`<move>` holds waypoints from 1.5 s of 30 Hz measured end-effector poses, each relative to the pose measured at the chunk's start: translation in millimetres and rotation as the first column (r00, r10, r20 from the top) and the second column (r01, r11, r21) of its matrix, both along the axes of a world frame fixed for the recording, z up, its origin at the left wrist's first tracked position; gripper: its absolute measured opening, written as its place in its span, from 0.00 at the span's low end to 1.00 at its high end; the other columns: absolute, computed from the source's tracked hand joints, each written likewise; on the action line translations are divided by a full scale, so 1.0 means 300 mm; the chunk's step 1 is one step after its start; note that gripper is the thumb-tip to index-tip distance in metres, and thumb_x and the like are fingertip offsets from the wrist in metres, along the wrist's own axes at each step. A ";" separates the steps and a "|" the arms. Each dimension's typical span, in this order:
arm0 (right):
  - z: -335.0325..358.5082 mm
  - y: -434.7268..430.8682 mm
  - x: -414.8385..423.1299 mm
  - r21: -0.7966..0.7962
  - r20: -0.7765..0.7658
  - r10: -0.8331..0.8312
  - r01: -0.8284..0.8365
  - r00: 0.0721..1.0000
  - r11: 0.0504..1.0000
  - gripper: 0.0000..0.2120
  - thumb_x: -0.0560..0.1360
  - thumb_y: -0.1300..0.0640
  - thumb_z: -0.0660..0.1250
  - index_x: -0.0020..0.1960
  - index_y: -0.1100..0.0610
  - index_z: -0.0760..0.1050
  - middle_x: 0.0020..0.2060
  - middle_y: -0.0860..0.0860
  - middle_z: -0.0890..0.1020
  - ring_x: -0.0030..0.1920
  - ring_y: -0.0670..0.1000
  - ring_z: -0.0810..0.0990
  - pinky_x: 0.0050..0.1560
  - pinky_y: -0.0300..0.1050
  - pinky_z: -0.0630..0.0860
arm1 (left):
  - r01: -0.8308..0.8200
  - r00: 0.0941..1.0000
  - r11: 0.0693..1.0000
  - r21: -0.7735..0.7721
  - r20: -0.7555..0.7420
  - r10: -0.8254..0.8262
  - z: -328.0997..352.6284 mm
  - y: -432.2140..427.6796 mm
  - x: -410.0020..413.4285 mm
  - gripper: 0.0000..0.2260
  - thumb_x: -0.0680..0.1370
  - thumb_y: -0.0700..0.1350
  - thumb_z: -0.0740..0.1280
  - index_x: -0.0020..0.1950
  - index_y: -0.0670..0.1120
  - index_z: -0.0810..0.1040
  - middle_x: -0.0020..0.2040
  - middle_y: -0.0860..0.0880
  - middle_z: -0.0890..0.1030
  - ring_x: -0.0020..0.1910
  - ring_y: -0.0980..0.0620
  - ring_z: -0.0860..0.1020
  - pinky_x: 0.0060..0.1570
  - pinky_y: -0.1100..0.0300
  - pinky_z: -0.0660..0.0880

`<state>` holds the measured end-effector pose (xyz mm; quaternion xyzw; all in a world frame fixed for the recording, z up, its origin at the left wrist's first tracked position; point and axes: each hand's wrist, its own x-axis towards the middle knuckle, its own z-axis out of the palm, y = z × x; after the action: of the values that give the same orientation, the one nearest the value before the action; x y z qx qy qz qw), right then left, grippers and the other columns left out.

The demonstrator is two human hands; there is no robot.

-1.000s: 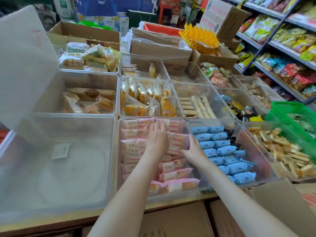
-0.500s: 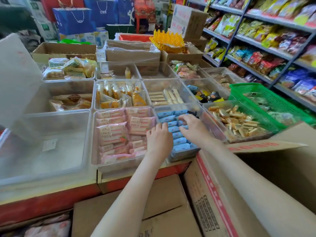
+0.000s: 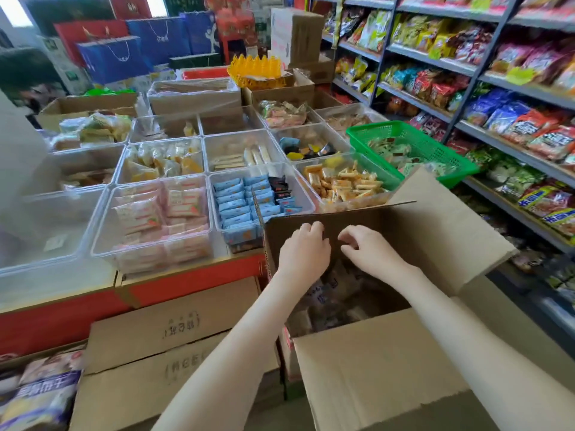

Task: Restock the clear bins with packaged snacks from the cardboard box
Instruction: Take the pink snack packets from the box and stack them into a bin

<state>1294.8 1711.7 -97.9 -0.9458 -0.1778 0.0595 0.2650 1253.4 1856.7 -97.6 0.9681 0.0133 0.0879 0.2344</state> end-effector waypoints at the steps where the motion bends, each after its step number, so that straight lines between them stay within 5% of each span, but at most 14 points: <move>1: -0.030 -0.036 0.010 -0.014 -0.048 0.000 -0.001 0.999 1.000 0.12 0.77 0.58 0.63 0.61 0.55 0.75 0.57 0.51 0.77 0.55 0.49 0.77 0.57 0.41 0.72 | -0.017 0.997 1.000 0.006 -0.069 0.018 -0.027 -0.029 0.009 0.15 0.81 0.48 0.58 0.66 0.45 0.70 0.59 0.45 0.75 0.58 0.44 0.75 0.53 0.52 0.73; 6: -0.194 -0.156 0.088 -0.100 -0.242 -0.011 -0.014 0.970 0.995 0.14 0.78 0.57 0.63 0.63 0.56 0.73 0.60 0.53 0.77 0.59 0.51 0.76 0.57 0.40 0.72 | -0.125 0.905 0.991 -0.051 -0.415 0.093 -0.223 -0.124 0.089 0.20 0.81 0.49 0.58 0.72 0.46 0.64 0.66 0.44 0.71 0.63 0.43 0.72 0.58 0.50 0.72; 13: -0.457 -0.271 0.282 -0.242 -0.502 -0.063 -0.070 0.863 0.968 0.15 0.78 0.56 0.63 0.65 0.56 0.72 0.61 0.53 0.74 0.58 0.53 0.75 0.59 0.45 0.74 | -0.086 0.750 0.982 -0.167 -0.660 -0.047 -0.597 -0.183 0.252 0.22 0.81 0.47 0.59 0.75 0.46 0.61 0.72 0.43 0.67 0.70 0.44 0.67 0.69 0.51 0.65; 18: -0.704 -0.292 0.454 -0.319 -0.638 -0.096 -0.149 0.764 0.936 0.25 0.74 0.49 0.65 0.69 0.53 0.68 0.64 0.53 0.75 0.61 0.55 0.75 0.54 0.40 0.71 | -0.027 0.637 0.988 -0.154 -0.764 -0.102 -0.821 -0.242 0.346 0.23 0.80 0.46 0.60 0.74 0.43 0.61 0.67 0.39 0.72 0.67 0.40 0.70 0.65 0.51 0.69; 22: -0.900 -0.294 0.507 -0.401 -0.725 -0.156 -0.227 0.671 0.888 0.22 0.77 0.52 0.64 0.69 0.57 0.67 0.65 0.56 0.73 0.64 0.56 0.72 0.59 0.43 0.69 | -0.013 0.569 0.988 -0.156 -0.814 -0.121 -0.919 -0.279 0.374 0.21 0.81 0.44 0.58 0.74 0.42 0.61 0.65 0.37 0.74 0.64 0.39 0.73 0.60 0.52 0.70; 27: -1.100 -0.292 0.472 -0.481 -0.805 -0.356 -0.170 0.474 0.860 0.49 0.70 0.46 0.73 0.78 0.56 0.45 0.72 0.57 0.64 0.69 0.57 0.68 0.65 0.46 0.68 | -0.022 0.543 0.987 -0.157 -0.831 -0.120 -0.991 -0.287 0.417 0.17 0.81 0.46 0.57 0.70 0.47 0.65 0.62 0.39 0.76 0.61 0.39 0.75 0.58 0.49 0.73; 32: -1.235 -0.254 0.428 -0.503 -0.747 -0.331 -0.164 0.576 0.849 0.62 0.63 0.36 0.74 0.77 0.57 0.36 0.76 0.58 0.45 0.76 0.60 0.47 0.73 0.54 0.54 | -0.011 0.578 0.989 -0.150 -0.807 -0.117 -1.054 -0.260 0.441 0.17 0.80 0.44 0.58 0.70 0.47 0.66 0.60 0.40 0.77 0.60 0.40 0.76 0.55 0.51 0.73; 38: -1.223 -0.264 0.442 -0.504 -0.694 -0.294 -0.152 0.657 0.850 0.52 0.68 0.47 0.74 0.77 0.56 0.41 0.74 0.57 0.51 0.74 0.59 0.52 0.72 0.52 0.58 | -0.095 0.567 0.979 -0.182 -0.818 -0.097 -1.063 -0.262 0.449 0.14 0.81 0.47 0.56 0.65 0.47 0.70 0.58 0.41 0.78 0.59 0.41 0.76 0.54 0.52 0.73; 42: -1.150 -0.278 0.461 -0.464 -0.739 -0.194 -0.279 0.645 0.841 0.53 0.69 0.46 0.72 0.77 0.55 0.37 0.76 0.56 0.43 0.76 0.58 0.44 0.75 0.53 0.53 | -0.259 0.519 0.935 -0.243 -0.852 -0.077 -1.028 -0.269 0.478 0.15 0.81 0.48 0.57 0.65 0.45 0.73 0.61 0.43 0.77 0.61 0.44 0.75 0.57 0.56 0.70; 45: -1.044 -0.287 0.481 -0.394 -0.750 -0.075 -0.352 0.657 0.849 0.51 0.69 0.49 0.72 0.77 0.53 0.39 0.76 0.55 0.49 0.76 0.58 0.49 0.73 0.51 0.56 | -0.435 0.478 0.852 -0.292 -0.876 -0.057 -0.971 -0.285 0.493 0.18 0.80 0.53 0.58 0.66 0.46 0.74 0.64 0.44 0.76 0.64 0.45 0.73 0.59 0.59 0.68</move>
<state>1439.2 1625.6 -411.0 -0.8557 -0.1070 0.5039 0.0496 1401.2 1771.3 -388.8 0.7817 0.2604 -0.3858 0.4152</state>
